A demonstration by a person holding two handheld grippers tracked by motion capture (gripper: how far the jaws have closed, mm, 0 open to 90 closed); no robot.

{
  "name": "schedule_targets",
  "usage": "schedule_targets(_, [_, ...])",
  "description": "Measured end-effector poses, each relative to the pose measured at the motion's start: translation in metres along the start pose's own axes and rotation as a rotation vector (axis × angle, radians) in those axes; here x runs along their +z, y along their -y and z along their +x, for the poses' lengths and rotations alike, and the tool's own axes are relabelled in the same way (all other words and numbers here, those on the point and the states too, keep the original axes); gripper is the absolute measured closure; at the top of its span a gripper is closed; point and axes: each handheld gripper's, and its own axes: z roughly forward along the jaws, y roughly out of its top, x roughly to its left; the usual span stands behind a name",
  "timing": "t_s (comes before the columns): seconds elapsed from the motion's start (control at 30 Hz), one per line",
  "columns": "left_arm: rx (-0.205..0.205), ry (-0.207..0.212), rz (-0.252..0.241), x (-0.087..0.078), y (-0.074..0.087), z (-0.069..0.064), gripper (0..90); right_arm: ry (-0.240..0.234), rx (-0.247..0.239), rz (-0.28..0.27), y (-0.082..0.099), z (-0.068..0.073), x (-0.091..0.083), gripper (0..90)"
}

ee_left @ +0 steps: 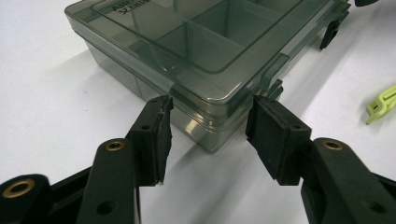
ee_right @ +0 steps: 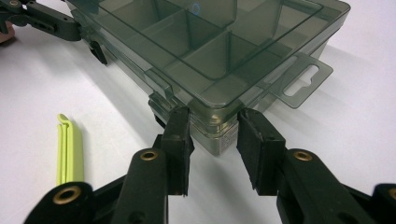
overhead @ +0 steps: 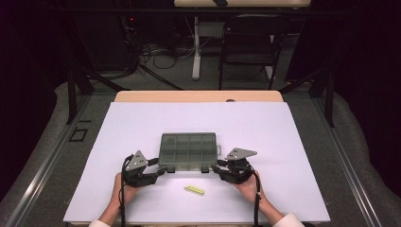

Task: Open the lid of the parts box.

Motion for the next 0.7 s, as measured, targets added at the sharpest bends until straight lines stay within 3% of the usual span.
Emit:
schedule_targets(0.03, [0.005,-0.001,0.003,0.0,0.0,-0.001,46.5,0.009,-0.017,-0.001,0.0,0.001,-0.001,65.3])
schedule_targets(0.4, [0.025,-0.045,-0.018,-0.002,-0.003,-0.005,34.8,0.015,-0.029,-0.029,-0.001,0.002,-0.003,68.4])
schedule_targets(0.7, [0.045,-0.09,-0.061,-0.005,-0.008,-0.011,37.3,0.024,-0.034,-0.052,-0.002,0.002,-0.005,70.4])
